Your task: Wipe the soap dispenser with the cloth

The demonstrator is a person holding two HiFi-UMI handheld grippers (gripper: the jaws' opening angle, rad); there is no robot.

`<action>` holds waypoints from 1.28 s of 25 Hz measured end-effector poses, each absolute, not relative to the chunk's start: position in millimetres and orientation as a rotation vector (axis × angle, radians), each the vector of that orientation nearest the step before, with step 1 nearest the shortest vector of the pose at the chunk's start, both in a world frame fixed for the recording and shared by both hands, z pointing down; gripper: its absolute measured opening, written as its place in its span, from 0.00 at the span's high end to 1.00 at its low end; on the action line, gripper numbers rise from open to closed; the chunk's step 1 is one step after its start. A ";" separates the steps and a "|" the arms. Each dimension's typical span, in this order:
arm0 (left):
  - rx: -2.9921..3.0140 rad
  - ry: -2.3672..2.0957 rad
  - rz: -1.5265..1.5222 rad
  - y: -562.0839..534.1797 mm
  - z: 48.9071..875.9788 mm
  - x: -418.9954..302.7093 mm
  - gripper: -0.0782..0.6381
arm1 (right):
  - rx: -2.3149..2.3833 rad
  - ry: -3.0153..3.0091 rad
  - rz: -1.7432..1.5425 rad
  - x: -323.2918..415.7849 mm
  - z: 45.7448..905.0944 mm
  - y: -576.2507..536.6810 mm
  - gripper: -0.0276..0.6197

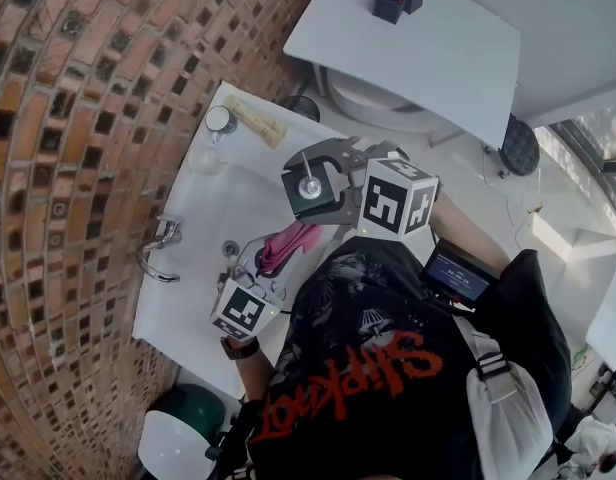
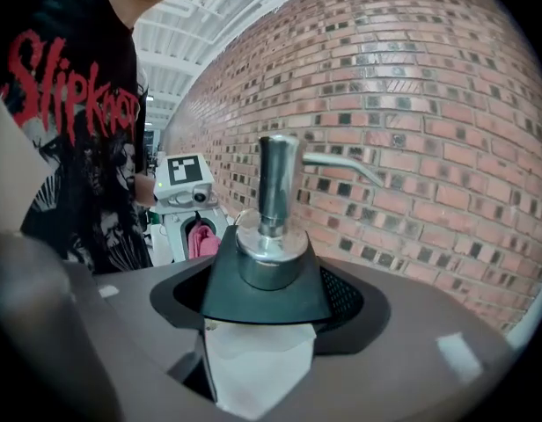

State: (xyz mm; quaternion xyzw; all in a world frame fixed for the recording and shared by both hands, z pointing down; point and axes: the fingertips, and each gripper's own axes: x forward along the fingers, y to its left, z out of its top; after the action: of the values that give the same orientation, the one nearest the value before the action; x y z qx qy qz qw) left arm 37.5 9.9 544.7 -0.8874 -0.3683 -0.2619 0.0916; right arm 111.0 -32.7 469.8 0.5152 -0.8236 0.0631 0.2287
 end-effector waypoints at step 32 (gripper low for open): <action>-2.908 -0.405 -0.781 -63.4 534.3 18.2 0.82 | 1.435 -2.056 0.494 198.7 771.6 -152.2 0.48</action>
State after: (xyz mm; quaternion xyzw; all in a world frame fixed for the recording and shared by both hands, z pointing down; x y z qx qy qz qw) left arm 18.2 -63.4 534.3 -0.9559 -0.1332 -0.2568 0.0516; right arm 198.7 -152.2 771.6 0.5375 -0.7703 0.1850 0.2889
